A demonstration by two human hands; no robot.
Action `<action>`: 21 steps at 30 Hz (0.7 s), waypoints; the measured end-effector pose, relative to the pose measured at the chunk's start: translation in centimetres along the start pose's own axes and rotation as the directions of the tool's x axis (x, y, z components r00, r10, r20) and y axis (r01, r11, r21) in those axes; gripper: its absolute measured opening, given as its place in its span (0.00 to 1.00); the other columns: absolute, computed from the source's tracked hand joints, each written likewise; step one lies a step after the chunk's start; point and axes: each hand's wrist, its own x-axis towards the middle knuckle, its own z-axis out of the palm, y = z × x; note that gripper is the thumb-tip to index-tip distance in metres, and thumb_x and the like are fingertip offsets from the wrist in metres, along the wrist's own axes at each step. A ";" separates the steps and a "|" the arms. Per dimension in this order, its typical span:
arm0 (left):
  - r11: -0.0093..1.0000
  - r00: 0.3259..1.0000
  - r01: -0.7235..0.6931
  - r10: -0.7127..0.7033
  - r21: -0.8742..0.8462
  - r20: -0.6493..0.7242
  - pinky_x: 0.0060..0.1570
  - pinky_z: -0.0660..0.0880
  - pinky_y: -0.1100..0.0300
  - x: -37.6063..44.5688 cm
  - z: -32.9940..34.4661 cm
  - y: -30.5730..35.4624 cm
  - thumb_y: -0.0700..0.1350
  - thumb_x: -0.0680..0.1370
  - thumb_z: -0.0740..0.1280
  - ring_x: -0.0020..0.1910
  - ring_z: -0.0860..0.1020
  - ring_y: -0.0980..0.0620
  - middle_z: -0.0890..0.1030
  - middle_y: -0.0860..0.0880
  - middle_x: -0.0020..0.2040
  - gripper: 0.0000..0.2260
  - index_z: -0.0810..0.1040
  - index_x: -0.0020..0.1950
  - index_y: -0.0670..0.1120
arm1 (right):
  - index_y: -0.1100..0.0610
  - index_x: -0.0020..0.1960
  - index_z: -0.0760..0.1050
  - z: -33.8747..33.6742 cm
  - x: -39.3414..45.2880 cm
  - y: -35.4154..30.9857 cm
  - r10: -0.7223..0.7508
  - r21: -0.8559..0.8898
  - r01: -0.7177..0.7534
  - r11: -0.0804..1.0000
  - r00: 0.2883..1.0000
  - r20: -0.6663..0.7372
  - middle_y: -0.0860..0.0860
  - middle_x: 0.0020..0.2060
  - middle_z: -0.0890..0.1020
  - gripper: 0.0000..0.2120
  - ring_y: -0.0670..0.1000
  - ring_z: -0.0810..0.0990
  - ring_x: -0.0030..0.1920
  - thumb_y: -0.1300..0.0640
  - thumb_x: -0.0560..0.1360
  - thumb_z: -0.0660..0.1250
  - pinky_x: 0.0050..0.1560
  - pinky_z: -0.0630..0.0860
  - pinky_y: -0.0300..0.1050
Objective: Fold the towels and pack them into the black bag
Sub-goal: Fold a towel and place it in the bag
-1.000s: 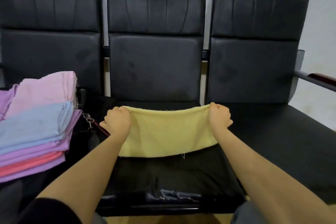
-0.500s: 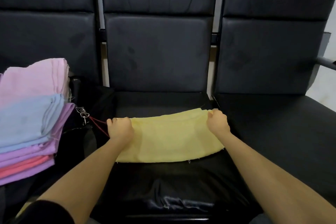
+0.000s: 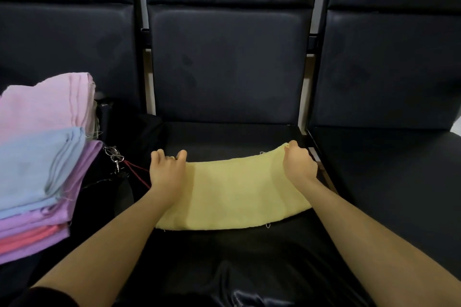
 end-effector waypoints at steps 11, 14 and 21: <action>0.995 1.000 -0.014 0.013 0.101 0.017 0.66 0.59 0.52 0.7 -0.6 1.5 0.46 0.80 0.56 0.63 0.66 0.44 0.73 0.46 0.60 0.13 0.71 0.63 0.46 | 0.63 0.61 0.66 0.4 0.7 1.6 -0.077 -0.237 0.046 0.971 0.990 -0.121 0.57 0.52 0.78 0.10 0.55 0.79 0.50 0.66 0.80 0.56 0.37 0.67 0.43; 0.991 1.000 0.015 -0.015 0.130 -0.007 0.68 0.58 0.52 0.5 -0.9 2.2 0.45 0.81 0.54 0.69 0.62 0.42 0.64 0.42 0.68 0.16 0.67 0.68 0.42 | 0.64 0.61 0.70 1.0 0.0 1.8 -0.150 -0.233 0.093 0.968 0.959 -0.240 0.61 0.53 0.76 0.16 0.59 0.77 0.50 0.68 0.73 0.65 0.43 0.72 0.47; 0.995 0.989 0.095 -0.095 0.005 0.109 0.50 0.71 0.60 -1.5 -2.4 3.1 0.41 0.78 0.59 0.52 0.76 0.49 0.75 0.44 0.55 0.11 0.70 0.59 0.41 | 0.52 0.73 0.61 2.8 -2.9 -0.9 -0.406 0.058 0.407 0.912 0.913 -0.021 0.54 0.72 0.61 0.22 0.56 0.62 0.70 0.53 0.80 0.60 0.66 0.62 0.49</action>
